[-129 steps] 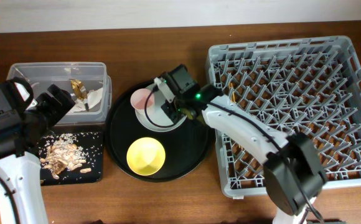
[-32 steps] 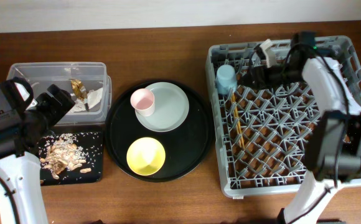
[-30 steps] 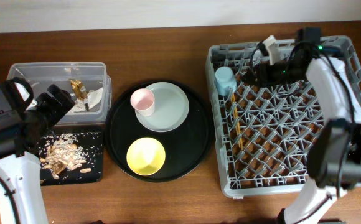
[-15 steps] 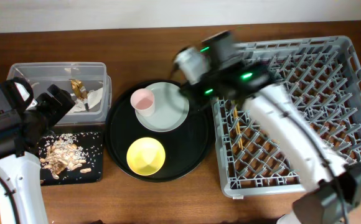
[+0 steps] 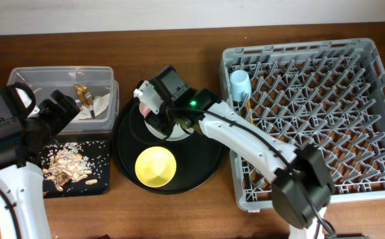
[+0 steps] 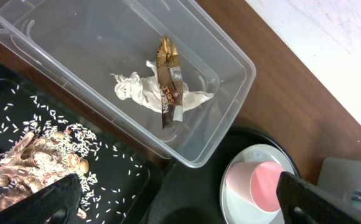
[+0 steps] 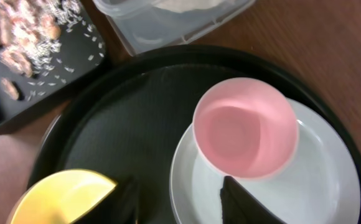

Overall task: Sort waste into correct bins and load items into the dishwasher rack
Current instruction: 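Reach the right gripper to the pink cup and grasp it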

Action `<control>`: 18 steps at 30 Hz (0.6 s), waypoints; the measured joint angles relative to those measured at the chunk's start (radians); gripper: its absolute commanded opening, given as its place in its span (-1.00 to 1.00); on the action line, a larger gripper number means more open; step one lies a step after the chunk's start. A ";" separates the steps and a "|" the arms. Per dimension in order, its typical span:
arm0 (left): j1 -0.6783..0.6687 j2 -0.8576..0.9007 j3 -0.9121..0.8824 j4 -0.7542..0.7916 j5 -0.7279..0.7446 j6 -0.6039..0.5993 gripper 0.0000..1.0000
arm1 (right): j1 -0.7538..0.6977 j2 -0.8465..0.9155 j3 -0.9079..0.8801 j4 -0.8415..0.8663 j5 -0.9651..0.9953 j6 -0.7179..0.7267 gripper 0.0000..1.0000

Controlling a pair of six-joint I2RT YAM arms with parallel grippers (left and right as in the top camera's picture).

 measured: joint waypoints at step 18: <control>0.000 0.000 0.000 0.000 0.000 0.000 0.99 | 0.000 0.150 0.000 0.087 0.003 -0.018 -0.92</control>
